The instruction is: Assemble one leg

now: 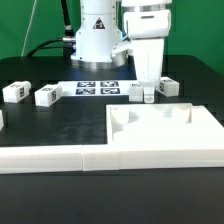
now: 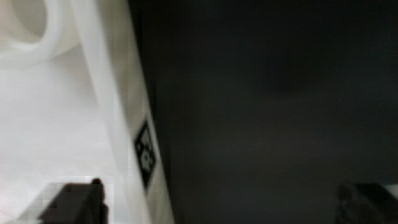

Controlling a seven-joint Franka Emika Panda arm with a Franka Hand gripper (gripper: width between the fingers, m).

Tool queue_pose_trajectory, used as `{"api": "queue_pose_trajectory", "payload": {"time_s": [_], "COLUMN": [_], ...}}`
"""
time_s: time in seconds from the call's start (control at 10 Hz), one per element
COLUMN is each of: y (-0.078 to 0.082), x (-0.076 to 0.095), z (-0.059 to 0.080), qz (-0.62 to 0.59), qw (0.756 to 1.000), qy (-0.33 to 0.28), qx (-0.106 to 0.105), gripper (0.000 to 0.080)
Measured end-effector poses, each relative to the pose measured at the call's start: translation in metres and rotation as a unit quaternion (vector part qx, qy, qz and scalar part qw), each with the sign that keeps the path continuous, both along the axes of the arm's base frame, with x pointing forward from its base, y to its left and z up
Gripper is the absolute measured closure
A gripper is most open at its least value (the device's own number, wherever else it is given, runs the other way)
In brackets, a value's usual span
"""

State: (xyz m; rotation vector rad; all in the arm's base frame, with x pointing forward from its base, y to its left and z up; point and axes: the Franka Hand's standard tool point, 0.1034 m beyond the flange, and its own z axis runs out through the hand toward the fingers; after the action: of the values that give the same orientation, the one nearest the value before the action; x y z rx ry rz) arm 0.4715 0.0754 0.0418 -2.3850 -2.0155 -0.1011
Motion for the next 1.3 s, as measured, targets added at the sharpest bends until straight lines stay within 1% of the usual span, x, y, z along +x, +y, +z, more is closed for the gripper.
{"api": "queue_pose_trajectory", "payload": {"time_s": [0.3, 0.5, 0.6, 0.7, 0.8, 0.9, 1.0, 1.1, 1.2, 1.3], "y": [-0.001, -0.001, -0.001, 0.005, 0.012, 0.021, 0.034, 0.046, 0.058, 0.066], "x": [-0.001, -0.003, -0.012, -0.023, -0.031, -0.037, -0.044, -0.05, -0.053, -0.053], "z": [-0.003, -0.004, -0.008, -0.01, -0.011, -0.012, -0.009, -0.007, -0.003, 0.001], "qz": [-0.01, -0.108, -0.194, -0.264, -0.303, -0.382, -0.44, -0.475, -0.488, -0.479], "qw": [1.0, 0.994, 0.981, 0.964, 0.952, 0.923, 0.897, 0.879, 0.871, 0.877], "qy": [0.003, 0.009, 0.012, 0.016, 0.023, 0.033, 0.039, 0.042, 0.043, 0.04], "qx": [0.001, 0.005, 0.013, 0.018, 0.018, 0.022, 0.024, 0.025, 0.025, 0.027], "gripper": [0.015, 0.015, 0.015, 0.015, 0.015, 0.015, 0.015, 0.015, 0.015, 0.015]}}
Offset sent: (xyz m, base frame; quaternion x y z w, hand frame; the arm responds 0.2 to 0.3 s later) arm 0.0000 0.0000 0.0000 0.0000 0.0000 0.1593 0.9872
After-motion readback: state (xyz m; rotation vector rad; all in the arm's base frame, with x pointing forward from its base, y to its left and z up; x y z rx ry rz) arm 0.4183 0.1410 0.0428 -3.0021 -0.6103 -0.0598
